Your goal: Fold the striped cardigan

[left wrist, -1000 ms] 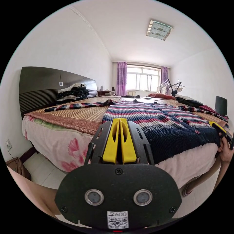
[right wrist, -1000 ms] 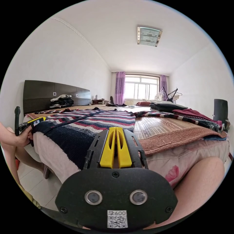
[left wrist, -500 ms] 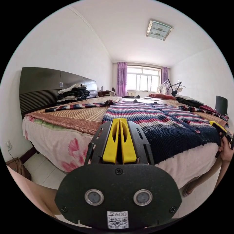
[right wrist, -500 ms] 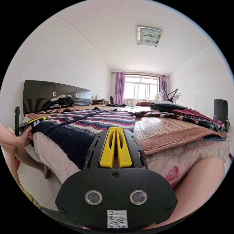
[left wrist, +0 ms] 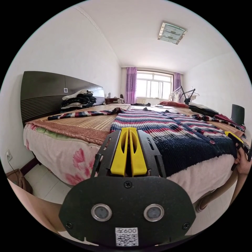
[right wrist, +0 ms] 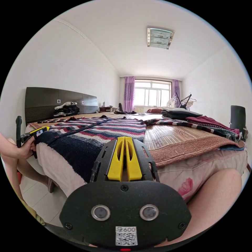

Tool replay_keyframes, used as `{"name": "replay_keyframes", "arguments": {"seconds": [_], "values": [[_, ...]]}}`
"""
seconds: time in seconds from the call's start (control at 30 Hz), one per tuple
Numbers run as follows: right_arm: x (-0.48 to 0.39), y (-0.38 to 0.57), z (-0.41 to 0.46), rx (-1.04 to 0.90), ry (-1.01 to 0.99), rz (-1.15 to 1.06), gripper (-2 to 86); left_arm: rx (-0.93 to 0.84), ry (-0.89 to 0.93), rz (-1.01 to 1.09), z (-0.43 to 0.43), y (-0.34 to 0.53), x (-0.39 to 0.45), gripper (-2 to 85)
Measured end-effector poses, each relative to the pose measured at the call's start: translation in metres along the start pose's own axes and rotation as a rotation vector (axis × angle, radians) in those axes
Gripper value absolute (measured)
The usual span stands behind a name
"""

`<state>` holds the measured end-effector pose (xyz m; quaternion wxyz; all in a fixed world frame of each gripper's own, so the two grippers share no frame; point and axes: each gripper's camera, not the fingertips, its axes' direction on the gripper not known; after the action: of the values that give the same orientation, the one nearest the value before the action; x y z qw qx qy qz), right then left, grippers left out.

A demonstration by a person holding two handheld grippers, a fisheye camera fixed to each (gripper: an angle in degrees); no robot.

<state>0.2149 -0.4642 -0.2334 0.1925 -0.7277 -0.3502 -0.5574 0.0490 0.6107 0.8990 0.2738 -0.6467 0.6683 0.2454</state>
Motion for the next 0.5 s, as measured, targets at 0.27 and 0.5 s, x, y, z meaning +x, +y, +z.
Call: {"name": "replay_keyframes", "arguments": {"seconds": [0.27,0.5], "values": [[0.0014,0.0001,0.0005,-0.001,-0.002,0.003,-0.8,0.002,-0.001,0.0,-0.0003,0.0003,0.0022,0.9],[0.002,0.0003,0.0006,0.001,-0.002,0.003,-0.8,0.002,-0.001,0.0,-0.0006,0.0007,0.0047,0.9]]}}
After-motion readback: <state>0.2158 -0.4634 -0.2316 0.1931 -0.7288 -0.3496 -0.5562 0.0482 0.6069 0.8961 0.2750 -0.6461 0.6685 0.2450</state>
